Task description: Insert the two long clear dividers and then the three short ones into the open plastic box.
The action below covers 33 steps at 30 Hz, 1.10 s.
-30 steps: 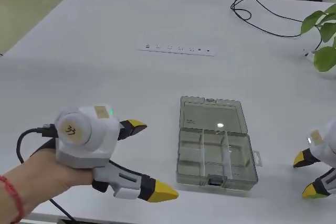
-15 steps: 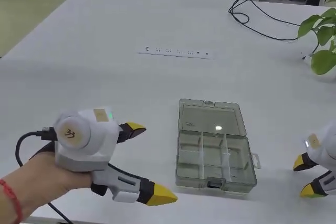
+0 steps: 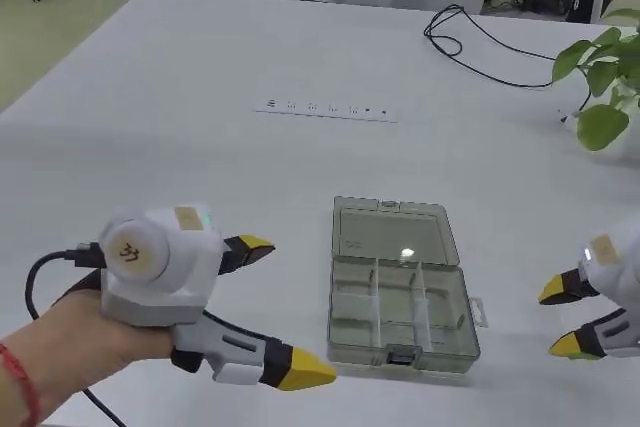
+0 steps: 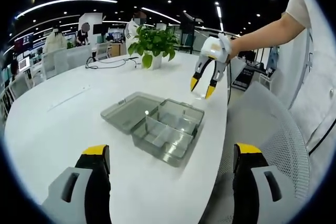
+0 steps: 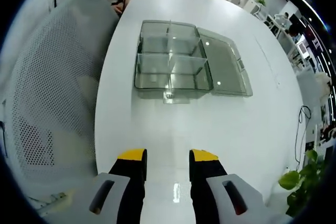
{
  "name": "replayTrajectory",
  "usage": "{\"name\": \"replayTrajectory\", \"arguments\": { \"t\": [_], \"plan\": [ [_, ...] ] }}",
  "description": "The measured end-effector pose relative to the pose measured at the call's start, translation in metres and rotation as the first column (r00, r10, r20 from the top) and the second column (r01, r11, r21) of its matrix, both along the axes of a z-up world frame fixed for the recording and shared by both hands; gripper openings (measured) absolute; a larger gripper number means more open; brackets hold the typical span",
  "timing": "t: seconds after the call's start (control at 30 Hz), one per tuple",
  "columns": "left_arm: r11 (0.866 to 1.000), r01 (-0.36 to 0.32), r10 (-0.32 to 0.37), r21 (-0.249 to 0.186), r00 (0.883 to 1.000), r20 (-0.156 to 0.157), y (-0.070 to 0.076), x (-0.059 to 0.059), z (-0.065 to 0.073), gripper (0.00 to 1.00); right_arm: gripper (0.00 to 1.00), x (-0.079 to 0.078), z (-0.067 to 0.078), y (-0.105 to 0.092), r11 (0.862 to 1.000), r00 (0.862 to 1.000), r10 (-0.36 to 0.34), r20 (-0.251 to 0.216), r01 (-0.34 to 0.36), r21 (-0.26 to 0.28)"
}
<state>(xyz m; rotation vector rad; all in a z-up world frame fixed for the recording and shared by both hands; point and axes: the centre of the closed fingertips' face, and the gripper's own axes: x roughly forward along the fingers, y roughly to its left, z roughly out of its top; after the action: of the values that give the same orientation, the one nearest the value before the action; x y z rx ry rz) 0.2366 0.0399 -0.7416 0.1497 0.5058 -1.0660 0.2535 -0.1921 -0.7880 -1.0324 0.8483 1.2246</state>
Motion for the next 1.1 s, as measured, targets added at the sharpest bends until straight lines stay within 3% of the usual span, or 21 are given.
{"name": "replayTrajectory", "arguments": {
  "t": [0.1,0.17,0.23,0.27,0.33,0.37,0.4,0.5,0.53,0.57,0.67,0.7,0.77,0.8,0.87,0.9,1.1],
  "plan": [
    [1.0,-0.007,0.007,-0.006,1.0,-0.007,-0.003,0.002,0.006,0.98,0.33,0.003,0.013,0.009,1.0,1.0,0.002,0.028,-0.003,0.023],
    [0.999,-0.021,0.021,-0.034,1.0,-0.007,-0.007,0.006,0.014,0.97,0.33,0.005,0.024,0.018,0.999,0.999,0.004,0.052,-0.006,0.043],
    [0.995,-0.039,0.036,-0.09,0.999,-0.032,-0.013,0.009,0.024,0.96,0.33,0.006,0.033,0.025,0.998,0.997,0.006,0.071,-0.011,0.064],
    [0.993,-0.054,0.05,-0.104,0.998,-0.048,-0.016,0.011,0.028,0.95,0.33,0.008,0.039,0.03,0.997,0.996,0.007,0.086,-0.014,0.075],
    [0.991,-0.053,0.048,-0.12,0.998,-0.048,-0.022,0.013,0.035,0.93,0.33,0.009,0.043,0.035,0.995,0.995,0.004,0.1,-0.014,0.098],
    [0.99,-0.058,0.051,-0.128,0.997,-0.059,-0.025,0.013,0.037,0.91,0.33,0.01,0.046,0.039,0.994,0.994,0.007,0.108,-0.019,0.111],
    [0.986,-0.073,0.057,-0.152,0.993,-0.107,-0.031,0.012,0.039,0.89,0.33,0.009,0.049,0.042,0.993,0.993,0.011,0.115,-0.024,0.114],
    [0.977,-0.083,0.056,-0.198,0.989,-0.136,-0.043,0.015,0.049,0.83,0.33,0.013,0.055,0.049,0.991,0.99,0.031,0.141,-0.048,0.123],
    [0.972,-0.093,0.056,-0.216,0.984,-0.172,-0.047,0.013,0.051,0.82,0.33,0.012,0.057,0.052,0.991,0.989,0.034,0.146,-0.052,0.125],
    [0.966,-0.114,0.059,-0.232,0.971,-0.233,-0.052,0.011,0.051,0.8,0.33,0.012,0.059,0.055,0.99,0.988,0.037,0.15,-0.057,0.128],
    [0.948,-0.128,0.051,-0.292,0.965,-0.257,-0.064,0.015,0.06,0.74,0.33,0.005,0.07,0.07,0.988,0.984,0.055,0.168,-0.078,0.134],
    [0.941,-0.154,0.057,-0.302,0.95,-0.307,-0.068,0.014,0.059,0.71,0.33,0.005,0.073,0.073,0.987,0.983,0.06,0.173,-0.084,0.135],
    [0.927,-0.177,0.043,-0.332,0.926,-0.374,-0.075,0.012,0.061,0.67,0.33,0.002,0.078,0.079,0.986,0.982,0.063,0.178,-0.088,0.138],
    [0.922,-0.186,0.051,-0.339,0.927,-0.371,-0.077,0.015,0.061,0.65,0.33,0.0,0.081,0.084,0.986,0.981,0.066,0.182,-0.093,0.141],
    [0.926,-0.176,0.041,-0.335,0.928,-0.372,-0.083,0.013,0.061,0.62,0.33,0.001,0.082,0.087,0.985,0.979,0.076,0.19,-0.104,0.139],
    [0.925,-0.181,0.033,-0.334,0.915,-0.402,-0.086,0.011,0.059,0.59,0.33,0.001,0.083,0.089,0.984,0.978,0.08,0.192,-0.108,0.139],
    [0.896,-0.21,-0.003,-0.391,0.878,-0.479,-0.102,0.005,0.062,0.43,0.33,-0.008,0.097,0.107,0.98,0.976,0.089,0.2,-0.122,0.157]
  ]
}}
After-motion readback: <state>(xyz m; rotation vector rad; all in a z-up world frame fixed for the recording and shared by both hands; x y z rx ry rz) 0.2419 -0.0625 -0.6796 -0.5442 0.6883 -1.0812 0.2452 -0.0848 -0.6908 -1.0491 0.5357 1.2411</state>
